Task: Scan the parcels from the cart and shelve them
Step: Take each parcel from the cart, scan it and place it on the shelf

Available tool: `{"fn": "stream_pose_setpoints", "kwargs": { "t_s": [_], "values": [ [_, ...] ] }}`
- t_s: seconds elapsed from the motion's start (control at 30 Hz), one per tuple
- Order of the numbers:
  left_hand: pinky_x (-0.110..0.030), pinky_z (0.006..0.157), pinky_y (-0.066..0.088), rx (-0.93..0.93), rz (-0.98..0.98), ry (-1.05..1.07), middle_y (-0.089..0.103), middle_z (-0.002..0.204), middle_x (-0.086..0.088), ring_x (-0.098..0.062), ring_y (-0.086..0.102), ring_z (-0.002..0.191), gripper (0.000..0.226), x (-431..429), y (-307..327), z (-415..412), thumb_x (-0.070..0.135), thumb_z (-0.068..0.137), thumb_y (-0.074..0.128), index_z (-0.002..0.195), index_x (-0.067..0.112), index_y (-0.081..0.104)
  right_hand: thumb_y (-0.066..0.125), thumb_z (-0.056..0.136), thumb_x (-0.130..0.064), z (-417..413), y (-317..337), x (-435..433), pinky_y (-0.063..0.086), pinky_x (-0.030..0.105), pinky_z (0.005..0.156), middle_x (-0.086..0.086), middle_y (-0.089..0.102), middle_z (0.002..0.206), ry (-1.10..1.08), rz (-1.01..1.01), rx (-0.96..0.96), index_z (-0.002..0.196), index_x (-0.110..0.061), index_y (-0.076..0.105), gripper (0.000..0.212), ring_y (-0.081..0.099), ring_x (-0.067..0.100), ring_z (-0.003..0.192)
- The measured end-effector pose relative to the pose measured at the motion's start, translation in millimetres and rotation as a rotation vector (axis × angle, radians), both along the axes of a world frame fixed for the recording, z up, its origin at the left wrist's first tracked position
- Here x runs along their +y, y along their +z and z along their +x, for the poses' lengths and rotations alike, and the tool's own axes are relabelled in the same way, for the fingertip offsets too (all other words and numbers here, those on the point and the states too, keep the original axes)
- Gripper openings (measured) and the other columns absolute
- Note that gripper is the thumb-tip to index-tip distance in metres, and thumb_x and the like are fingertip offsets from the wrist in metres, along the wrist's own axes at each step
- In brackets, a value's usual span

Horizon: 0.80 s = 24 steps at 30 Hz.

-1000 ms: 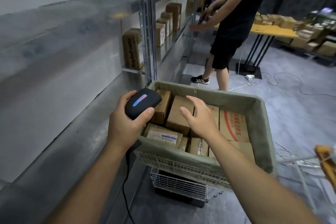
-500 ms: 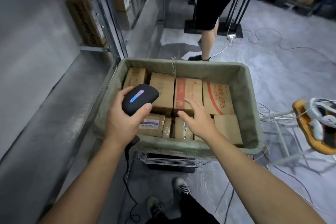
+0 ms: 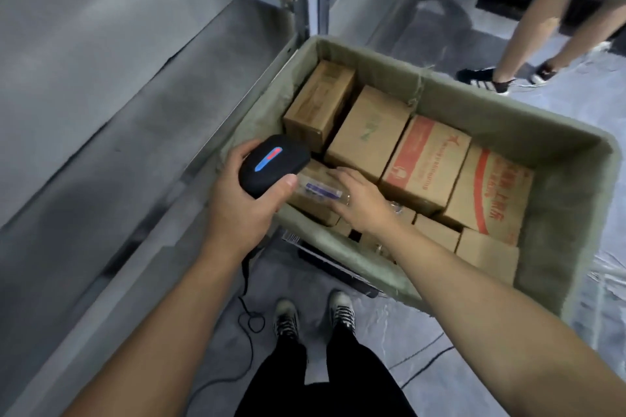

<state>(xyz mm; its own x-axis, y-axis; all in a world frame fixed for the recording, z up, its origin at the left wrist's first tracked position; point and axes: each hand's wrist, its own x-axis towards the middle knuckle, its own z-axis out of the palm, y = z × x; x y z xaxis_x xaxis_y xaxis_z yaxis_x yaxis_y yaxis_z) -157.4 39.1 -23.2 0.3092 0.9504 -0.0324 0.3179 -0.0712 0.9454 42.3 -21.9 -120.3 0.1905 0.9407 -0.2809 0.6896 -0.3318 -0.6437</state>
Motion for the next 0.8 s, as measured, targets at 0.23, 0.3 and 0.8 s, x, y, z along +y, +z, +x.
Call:
{"fn": "stream_pose_setpoints", "kwargs": {
  "t_s": [0.23, 0.3, 0.8],
  "values": [
    [-0.05, 0.084, 0.061, 0.062, -0.045, 0.158, 0.069, 0.109, 0.026, -0.018, 0.072, 0.091, 0.051, -7.7, -13.1, -8.1, 0.055, 0.067, 0.077, 0.112, 0.059, 0.054, 0.074, 0.089, -0.032, -4.6, -32.6, 25.2, 0.023, 0.045, 0.122, 0.012, 0.03, 0.161, 0.205, -0.015, -0.095, 0.154, -0.021, 0.038, 0.074, 0.025, 0.032, 0.148],
    [-0.049, 0.085, 0.061, 0.067, -0.063, 0.201, 0.069, 0.108, 0.023, -0.018, 0.072, 0.09, 0.056, -10.7, -15.5, -13.6, 0.055, 0.066, 0.077, 0.117, 0.053, 0.055, 0.071, 0.089, -0.04, -6.4, -39.2, 28.8, 0.02, 0.05, 0.122, 0.005, 0.015, 0.167, 0.27, -0.105, -0.165, 0.157, -0.031, 0.029, 0.08, 0.013, 0.03, 0.152],
    [-0.049, 0.084, 0.061, 0.06, -0.067, 0.255, 0.07, 0.114, 0.013, -0.027, 0.072, 0.091, 0.07, -12.5, -3.6, -8.6, 0.06, 0.065, 0.076, 0.129, 0.041, 0.056, 0.068, 0.09, -0.04, 12.8, -18.1, 8.8, 0.026, 0.046, 0.116, 0.009, 0.015, 0.165, 0.049, -0.145, -0.005, 0.155, -0.04, 0.027, 0.077, 0.021, 0.038, 0.143]
  ]
}}
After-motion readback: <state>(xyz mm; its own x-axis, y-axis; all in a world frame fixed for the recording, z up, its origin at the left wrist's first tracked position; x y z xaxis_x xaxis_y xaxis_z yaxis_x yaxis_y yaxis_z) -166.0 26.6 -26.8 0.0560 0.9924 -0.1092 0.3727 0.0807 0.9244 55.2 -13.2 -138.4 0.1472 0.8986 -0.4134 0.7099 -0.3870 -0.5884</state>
